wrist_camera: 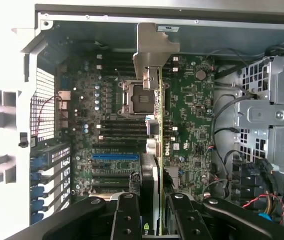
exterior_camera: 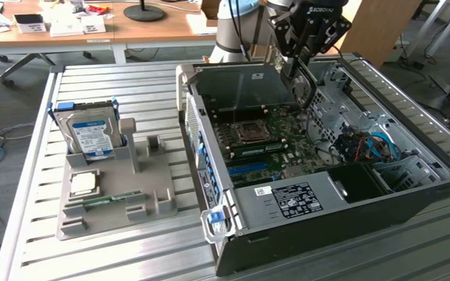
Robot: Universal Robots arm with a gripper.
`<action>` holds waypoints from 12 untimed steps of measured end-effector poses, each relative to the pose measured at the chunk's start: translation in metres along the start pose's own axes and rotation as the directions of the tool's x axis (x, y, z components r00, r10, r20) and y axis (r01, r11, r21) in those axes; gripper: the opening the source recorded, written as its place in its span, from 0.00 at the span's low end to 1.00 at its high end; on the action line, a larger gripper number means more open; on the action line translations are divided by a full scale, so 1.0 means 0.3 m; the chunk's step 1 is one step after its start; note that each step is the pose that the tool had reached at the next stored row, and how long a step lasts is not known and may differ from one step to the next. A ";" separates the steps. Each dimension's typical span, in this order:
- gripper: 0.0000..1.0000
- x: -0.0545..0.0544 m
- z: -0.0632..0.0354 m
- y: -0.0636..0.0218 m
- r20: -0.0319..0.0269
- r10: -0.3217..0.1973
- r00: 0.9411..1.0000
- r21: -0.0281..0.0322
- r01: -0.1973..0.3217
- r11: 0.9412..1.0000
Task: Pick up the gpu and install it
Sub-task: 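Pick up the gpu and move the gpu toward the slot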
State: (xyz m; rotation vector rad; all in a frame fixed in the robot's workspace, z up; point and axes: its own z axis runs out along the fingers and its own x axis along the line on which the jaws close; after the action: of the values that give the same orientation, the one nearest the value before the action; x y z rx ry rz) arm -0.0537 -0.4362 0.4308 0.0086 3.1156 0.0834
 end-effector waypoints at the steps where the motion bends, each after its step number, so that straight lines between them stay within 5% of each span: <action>1: 0.27 -0.006 0.000 0.000 0.000 0.000 1.000 0.000 0.000 1.000; 12: 0.27 -0.079 0.002 0.000 0.000 0.000 1.000 0.000 0.000 1.000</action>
State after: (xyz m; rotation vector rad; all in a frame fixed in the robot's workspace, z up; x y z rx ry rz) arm -0.0300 -0.4363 0.4308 0.0087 3.1155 0.0835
